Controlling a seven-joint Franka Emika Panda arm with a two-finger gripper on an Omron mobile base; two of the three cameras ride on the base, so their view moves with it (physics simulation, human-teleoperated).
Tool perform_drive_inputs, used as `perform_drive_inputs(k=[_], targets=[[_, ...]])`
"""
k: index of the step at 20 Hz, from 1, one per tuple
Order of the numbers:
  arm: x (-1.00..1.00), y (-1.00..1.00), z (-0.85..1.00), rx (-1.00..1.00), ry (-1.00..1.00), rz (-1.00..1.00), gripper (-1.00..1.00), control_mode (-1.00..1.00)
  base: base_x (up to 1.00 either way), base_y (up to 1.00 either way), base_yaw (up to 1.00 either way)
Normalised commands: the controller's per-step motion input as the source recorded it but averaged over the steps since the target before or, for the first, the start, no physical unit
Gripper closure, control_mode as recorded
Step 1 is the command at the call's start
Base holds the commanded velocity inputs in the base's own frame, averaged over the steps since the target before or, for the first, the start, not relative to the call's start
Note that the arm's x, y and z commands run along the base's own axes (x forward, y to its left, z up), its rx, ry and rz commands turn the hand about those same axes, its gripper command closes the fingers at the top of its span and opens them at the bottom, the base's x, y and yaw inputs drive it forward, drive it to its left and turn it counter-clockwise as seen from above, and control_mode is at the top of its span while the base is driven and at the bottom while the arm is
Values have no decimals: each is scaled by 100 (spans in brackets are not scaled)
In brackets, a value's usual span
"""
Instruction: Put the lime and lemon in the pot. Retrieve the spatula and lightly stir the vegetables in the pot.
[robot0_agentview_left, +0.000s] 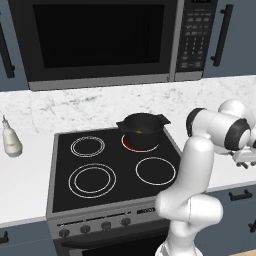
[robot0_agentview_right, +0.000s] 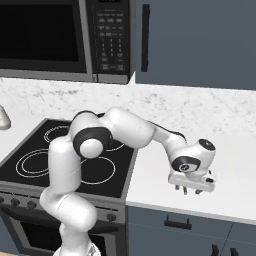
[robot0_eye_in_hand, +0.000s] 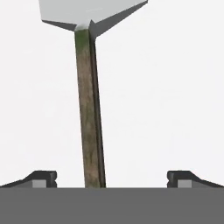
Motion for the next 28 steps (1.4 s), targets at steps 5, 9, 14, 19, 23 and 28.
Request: perform_drive_inputs(k=[5, 9, 14, 19, 23, 28], targets=[[4, 39, -16, 0, 0, 0, 100, -100, 0, 0, 0], [2, 1, -5, 0, 0, 0, 100, -100, 0, 0, 0], [1, 0, 0, 0, 1, 0, 100, -100, 0, 0, 0], [10, 0, 4, 1, 0, 0, 100, -100, 0, 0, 0], [-2, 14, 31, 1, -4, 2, 100, -100, 0, 0, 0], [-12, 31, 58, 0, -2, 4, 100, -100, 0, 0, 0]])
